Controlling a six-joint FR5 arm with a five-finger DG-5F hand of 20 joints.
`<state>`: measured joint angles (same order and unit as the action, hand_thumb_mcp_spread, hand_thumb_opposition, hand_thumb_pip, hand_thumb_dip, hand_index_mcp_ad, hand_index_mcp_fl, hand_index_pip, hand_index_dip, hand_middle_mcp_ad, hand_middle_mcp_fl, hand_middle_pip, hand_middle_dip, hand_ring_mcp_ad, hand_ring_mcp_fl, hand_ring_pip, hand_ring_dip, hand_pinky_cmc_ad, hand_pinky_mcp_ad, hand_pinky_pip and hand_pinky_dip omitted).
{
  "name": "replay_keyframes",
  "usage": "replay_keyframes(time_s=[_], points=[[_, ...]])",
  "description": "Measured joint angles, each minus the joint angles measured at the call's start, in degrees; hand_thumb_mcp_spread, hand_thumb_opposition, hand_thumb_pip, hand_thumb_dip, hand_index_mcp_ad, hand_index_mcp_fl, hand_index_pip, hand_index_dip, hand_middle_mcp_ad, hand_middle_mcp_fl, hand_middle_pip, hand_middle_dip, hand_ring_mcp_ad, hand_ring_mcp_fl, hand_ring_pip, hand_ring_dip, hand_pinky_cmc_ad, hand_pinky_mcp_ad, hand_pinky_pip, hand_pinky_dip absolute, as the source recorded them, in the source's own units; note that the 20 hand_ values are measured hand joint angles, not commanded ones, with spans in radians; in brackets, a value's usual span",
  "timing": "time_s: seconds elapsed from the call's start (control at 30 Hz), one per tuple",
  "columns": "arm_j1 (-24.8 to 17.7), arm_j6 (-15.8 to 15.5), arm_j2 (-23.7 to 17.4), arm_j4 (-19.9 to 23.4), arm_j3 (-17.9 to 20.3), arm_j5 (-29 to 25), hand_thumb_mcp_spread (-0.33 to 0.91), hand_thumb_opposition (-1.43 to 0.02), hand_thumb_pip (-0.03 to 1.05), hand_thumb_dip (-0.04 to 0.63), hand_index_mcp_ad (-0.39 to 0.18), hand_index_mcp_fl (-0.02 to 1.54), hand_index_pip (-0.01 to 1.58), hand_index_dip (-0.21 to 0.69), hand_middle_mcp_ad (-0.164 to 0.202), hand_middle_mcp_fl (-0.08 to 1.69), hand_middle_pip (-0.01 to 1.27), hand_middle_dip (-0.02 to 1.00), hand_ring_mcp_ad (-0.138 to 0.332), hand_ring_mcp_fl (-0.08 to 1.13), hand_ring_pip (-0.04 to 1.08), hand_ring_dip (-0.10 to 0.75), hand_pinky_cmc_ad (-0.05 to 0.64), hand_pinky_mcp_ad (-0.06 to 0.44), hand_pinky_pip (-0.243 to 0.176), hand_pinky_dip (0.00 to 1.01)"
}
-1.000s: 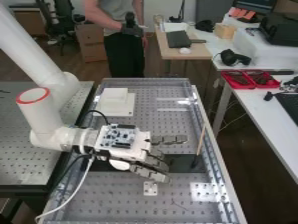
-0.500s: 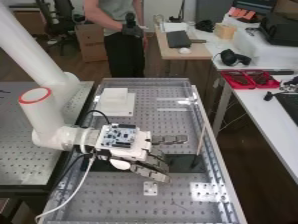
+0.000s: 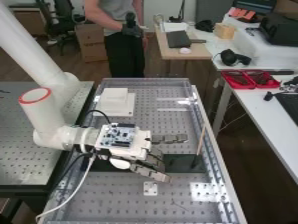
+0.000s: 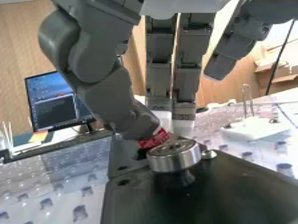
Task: Grab the pcb board and place it in the clear container
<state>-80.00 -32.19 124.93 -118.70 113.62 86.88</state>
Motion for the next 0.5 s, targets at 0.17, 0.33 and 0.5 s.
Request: replay_keyframes(time_s=[0.17,0.33,0.5], points=[[-0.05,0.03,-0.09,-0.21,0.0,-0.19,0.62,-0.96,0.79,0.382,-0.202,0.04,0.1,-0.187,0.023,0.57,0.99,0.84,-0.007,0.61,0.41,0.641,0.417,0.166,0.066,0.19],[-0.07,0.05,-0.05,-0.03,-0.07,-0.29,0.62,-0.97,0.79,0.379,-0.202,0.04,0.1,-0.187,0.024,0.57,0.99,0.84,-0.012,0.65,0.4,0.641,0.433,0.178,0.066,0.2],[0.12,-0.08,-0.57,0.11,-0.23,-0.18,0.62,-0.97,0.79,0.379,-0.202,0.04,0.1,-0.187,0.024,0.59,0.99,0.83,-0.012,0.65,0.39,0.641,0.433,0.185,0.065,0.21]])
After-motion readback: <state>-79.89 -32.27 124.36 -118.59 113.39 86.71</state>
